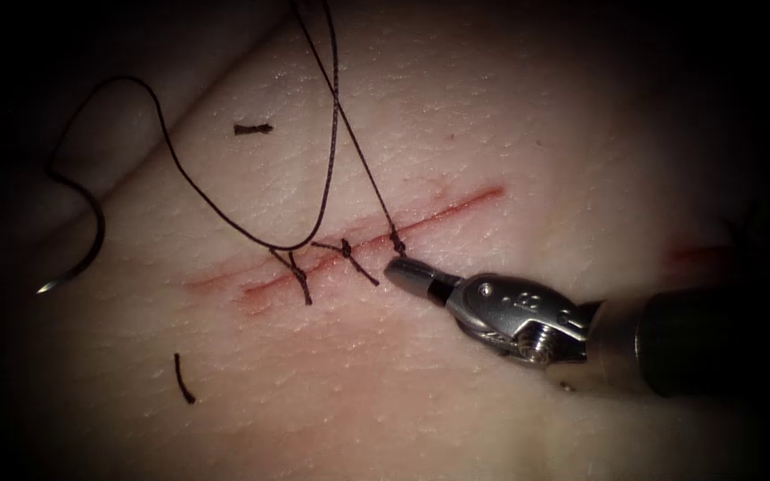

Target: Wound Closure

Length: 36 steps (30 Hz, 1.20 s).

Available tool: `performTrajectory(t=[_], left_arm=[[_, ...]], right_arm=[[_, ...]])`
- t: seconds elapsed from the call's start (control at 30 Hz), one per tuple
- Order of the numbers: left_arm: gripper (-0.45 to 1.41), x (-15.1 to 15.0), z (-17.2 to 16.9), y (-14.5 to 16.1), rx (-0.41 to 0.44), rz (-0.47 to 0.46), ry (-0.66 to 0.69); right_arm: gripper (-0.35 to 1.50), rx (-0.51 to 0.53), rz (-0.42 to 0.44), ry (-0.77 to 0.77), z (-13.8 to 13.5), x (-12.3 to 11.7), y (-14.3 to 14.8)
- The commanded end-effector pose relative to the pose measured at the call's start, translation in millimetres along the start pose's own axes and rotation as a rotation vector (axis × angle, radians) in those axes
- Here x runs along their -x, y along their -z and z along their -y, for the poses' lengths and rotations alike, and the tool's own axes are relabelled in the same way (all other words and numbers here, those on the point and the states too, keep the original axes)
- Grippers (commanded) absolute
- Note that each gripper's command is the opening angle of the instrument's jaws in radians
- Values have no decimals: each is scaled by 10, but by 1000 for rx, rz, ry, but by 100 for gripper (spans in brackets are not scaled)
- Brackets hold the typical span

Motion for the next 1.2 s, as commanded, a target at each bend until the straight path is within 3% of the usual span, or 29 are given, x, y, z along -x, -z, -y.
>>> performTrajectory(t=[0.03, 0.6, 0.97, 1.07, 1.1, 1.2], left_arm=[[-45, 3, 1, -7, -5, 2, -1], [-45, 4, 9, 5, -28, 18, 2], [-45, 2, -10, 5, -35, 11, 9], [-45, -4, -18, 8, -20, -4, 20], [-45, -6, -21, 9, -13, -12, 25], [-45, -20, -33, 14, 26, -59, 46]], right_arm=[[-35, -1, 2, -1, 8, 9, -5], [-35, -6, 3, 3, 13, 13, -3], [-35, -15, -39, -4, 16, 7, -3], [76, -12, -45, -12, 14, -1, -3], [98, -12, -47, -14, 14, -3, -3], [126, -13, -63, -25, 15, -14, 2]])
